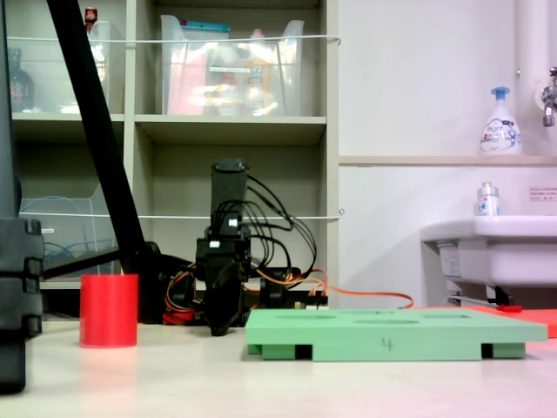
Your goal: Put the cylinder block into the corresponding hole
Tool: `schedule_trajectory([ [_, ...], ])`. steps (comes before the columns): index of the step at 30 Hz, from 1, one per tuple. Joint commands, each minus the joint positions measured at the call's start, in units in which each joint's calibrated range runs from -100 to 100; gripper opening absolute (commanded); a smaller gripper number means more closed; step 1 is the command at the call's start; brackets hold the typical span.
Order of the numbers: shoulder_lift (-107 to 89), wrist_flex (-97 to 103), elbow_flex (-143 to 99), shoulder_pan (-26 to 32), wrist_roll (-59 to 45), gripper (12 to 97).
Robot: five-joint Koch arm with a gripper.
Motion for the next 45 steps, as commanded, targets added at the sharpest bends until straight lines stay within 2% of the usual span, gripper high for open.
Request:
schedule_trajectory([
  [1, -0.41, -5.14, -0.98, 0.2, -0.05, 49.5],
  [22, -0.41, -5.23, -0.98, 0.1, 0.24, 48.2],
  [25, -0.41, -1.86, -0.98, -1.03, 1.71, 51.1],
  [30, -0.41, 26.74, -0.98, -1.22, 24.66, 51.4],
  [32, -0.41, 35.59, -0.98, -1.42, 30.72, 51.5],
  [37, -0.41, 49.56, -0.98, -1.76, 40.54, 52.1],
  [41, -0.41, 50.62, -0.98, -1.56, 49.82, 51.9],
  [45, -0.41, 49.56, -0.98, -1.42, 51.87, 51.9],
])
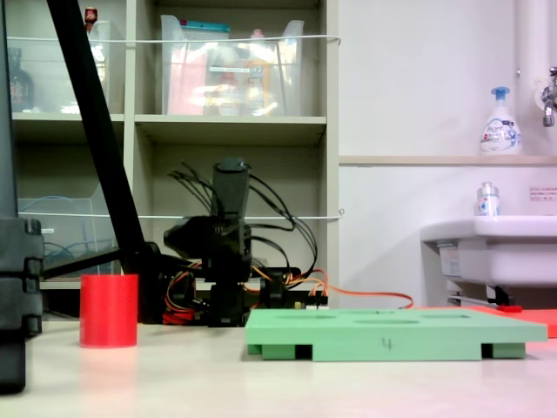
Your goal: Put the cylinder block into the corresponding hole
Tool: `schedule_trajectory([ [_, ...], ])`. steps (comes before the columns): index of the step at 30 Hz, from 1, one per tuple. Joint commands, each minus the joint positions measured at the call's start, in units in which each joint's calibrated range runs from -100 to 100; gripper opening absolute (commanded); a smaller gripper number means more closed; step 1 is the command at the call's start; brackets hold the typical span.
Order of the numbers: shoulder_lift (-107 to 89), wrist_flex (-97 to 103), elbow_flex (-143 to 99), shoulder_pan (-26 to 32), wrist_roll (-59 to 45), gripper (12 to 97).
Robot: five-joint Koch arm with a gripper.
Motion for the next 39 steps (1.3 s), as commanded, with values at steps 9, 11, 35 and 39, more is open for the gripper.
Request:
schedule_trajectory([
  [9, -0.55, 1.33, -0.98, -2.59, -1.17, 60.9],
  [11, 1.13, 4.99, -0.98, -3.32, -2.69, 66.8],
  [35, 86.04, 42.84, 20.95, -9.62, -2.15, 81.1],
  [39, 92.33, 42.84, 25.54, -9.91, -2.0, 81.1],
])
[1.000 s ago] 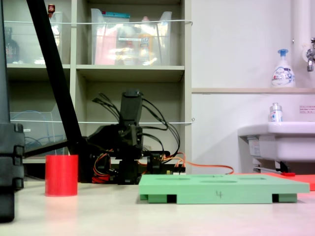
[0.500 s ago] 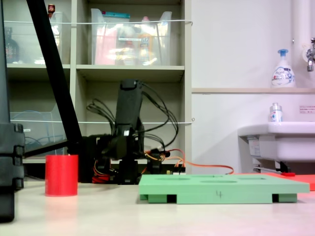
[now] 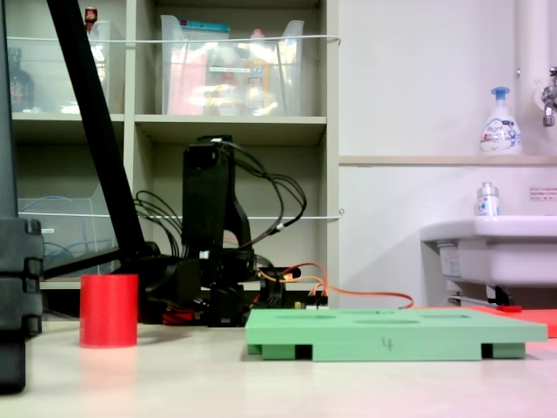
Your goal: Put the cylinder block into the corresponding hole
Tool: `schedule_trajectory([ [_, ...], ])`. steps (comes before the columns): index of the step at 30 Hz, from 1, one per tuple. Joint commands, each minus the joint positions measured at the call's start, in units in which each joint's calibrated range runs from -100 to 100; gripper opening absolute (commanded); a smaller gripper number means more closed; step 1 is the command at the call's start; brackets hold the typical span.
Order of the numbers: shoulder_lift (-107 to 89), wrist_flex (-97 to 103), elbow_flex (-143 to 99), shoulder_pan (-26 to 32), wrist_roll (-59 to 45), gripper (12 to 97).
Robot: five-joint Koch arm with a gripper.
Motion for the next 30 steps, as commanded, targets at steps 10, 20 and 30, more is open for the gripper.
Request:
schedule_trajectory([
  [10, 7.79, 5.83, 8.51, -0.93, 1.42, 76.4],
  [20, 7.65, 6.51, 7.11, -0.49, 1.47, 40.9],
  [30, 5.56, 6.89, 4.62, -0.15, 1.47, 24.2],
])
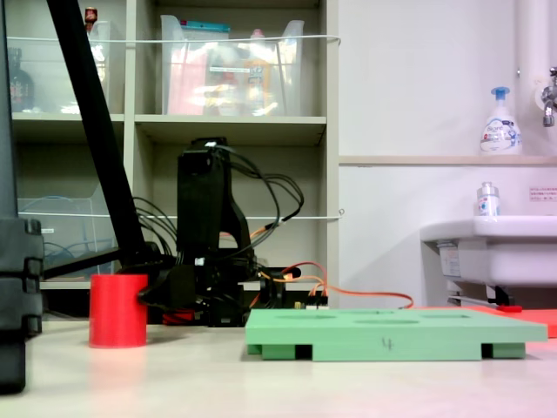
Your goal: Put the cylinder block into the corresponding hole
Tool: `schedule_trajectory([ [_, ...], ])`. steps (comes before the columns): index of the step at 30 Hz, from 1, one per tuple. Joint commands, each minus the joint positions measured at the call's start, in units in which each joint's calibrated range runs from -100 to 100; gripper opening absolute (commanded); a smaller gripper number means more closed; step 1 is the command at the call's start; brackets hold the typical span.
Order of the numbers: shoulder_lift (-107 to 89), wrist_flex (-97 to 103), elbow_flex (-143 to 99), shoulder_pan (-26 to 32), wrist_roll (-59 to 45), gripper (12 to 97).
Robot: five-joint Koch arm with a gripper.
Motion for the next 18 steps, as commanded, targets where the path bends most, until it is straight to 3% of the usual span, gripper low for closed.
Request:
schedule_trajectory([
  [1, -2.24, 5.13, 0.11, -0.1, 0.24, 24.2],
  [13, -16.63, 3.2, 0.31, 0.73, 0.44, 24.5],
  [18, -33.25, -10.37, 1.51, 2.98, 0.39, 24.5],
])
